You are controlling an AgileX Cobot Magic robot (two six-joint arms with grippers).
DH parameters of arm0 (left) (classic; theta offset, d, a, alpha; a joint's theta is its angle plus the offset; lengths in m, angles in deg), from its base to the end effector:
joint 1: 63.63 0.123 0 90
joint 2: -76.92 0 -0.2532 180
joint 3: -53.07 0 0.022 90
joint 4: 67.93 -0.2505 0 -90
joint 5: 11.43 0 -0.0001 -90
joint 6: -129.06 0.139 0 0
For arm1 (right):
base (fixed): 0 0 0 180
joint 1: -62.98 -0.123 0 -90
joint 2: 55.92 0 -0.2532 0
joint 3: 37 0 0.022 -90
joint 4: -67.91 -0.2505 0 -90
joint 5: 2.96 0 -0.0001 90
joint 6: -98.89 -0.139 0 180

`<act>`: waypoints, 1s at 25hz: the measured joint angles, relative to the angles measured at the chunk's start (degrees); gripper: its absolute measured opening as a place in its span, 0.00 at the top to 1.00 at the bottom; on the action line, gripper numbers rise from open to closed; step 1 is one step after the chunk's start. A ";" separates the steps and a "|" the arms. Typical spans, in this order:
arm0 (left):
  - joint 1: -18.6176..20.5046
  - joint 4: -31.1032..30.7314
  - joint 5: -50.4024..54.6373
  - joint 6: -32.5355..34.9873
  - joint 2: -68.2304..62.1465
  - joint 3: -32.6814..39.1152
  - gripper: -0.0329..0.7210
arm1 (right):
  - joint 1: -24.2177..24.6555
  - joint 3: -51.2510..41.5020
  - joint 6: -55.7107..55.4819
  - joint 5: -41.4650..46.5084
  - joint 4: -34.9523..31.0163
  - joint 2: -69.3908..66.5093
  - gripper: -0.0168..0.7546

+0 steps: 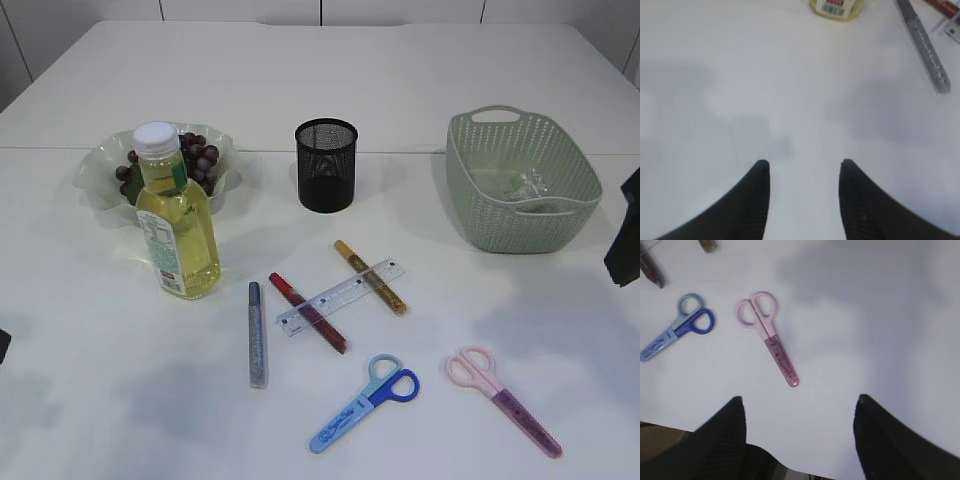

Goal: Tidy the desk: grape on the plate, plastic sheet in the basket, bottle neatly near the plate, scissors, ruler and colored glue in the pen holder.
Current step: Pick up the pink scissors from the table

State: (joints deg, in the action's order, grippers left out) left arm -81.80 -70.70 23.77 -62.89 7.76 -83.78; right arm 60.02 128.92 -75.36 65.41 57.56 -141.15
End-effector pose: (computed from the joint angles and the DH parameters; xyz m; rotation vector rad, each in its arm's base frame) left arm 0.2146 -0.0664 0.1677 0.1804 2.5740 -0.1463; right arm 0.2581 0.0366 0.2228 -0.1506 2.9088 0.2479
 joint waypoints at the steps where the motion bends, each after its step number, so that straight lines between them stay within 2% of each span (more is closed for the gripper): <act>1: 0.00 0.22 0.48 0.00 0.00 0.00 0.52 | -0.88 0.00 -0.32 0.00 0.00 0.00 0.30; 7: 0.25 0.66 1.47 0.44 -1.56 -1.95 0.52 | -8.73 0.00 -1.82 -0.59 0.18 0.00 0.31; 12: 4.09 4.87 2.61 0.74 -5.83 -6.40 0.52 | -14.44 0.00 -5.01 -1.76 2.75 -0.36 0.32; 17: 5.26 5.39 9.46 3.59 -7.02 -11.24 0.52 | -19.36 0.00 -6.92 -2.58 5.48 -4.99 0.32; 25: 5.26 5.84 17.56 4.20 -7.02 -12.55 0.52 | -20.84 0.00 -6.86 -6.01 12.73 -16.05 0.32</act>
State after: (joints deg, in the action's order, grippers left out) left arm -76.54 -64.86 41.33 -58.69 0.74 -96.32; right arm 39.18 128.92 -82.22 59.40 70.28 -157.20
